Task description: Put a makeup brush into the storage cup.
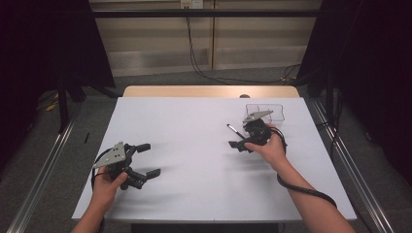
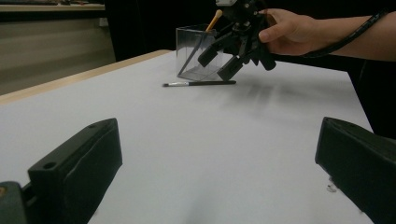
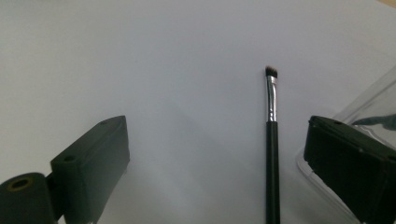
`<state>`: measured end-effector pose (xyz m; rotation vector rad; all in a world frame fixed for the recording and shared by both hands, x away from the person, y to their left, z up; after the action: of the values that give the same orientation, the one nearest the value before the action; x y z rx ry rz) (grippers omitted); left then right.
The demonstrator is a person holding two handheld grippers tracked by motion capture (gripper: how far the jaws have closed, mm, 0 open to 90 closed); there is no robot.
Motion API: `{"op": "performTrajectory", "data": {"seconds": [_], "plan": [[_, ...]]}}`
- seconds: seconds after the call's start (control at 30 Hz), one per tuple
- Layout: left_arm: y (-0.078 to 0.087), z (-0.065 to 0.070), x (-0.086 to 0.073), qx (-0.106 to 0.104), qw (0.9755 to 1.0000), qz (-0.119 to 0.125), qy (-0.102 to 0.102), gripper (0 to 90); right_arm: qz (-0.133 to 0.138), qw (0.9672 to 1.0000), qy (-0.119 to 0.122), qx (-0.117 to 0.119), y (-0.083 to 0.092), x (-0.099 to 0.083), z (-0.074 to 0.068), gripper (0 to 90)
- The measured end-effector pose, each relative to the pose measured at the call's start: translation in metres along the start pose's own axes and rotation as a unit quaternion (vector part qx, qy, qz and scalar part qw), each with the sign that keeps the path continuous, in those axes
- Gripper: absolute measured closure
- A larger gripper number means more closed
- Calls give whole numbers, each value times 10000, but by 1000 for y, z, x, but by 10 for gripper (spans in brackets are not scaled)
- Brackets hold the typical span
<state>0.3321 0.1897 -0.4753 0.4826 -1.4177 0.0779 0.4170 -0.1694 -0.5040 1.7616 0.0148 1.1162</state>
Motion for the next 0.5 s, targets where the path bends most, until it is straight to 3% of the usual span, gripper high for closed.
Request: {"op": "performTrajectory", "data": {"seconds": [0.5], "plan": [[0,-1,-1,8,10000,-3,8,5,-499,9976,-269,-402,-9,-9,4,258]]}}
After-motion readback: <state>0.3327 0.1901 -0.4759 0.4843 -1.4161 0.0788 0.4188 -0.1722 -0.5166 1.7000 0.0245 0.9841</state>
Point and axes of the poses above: each handheld gripper's, and its own axes: y roughly backward along the jaws, x roughly out of its top, z roughly to its right, the point moved 6 cm from there along -y, roughly forward along the jaws, and after that the axes turned 4 degrees about -z, right-handed, at the moved point
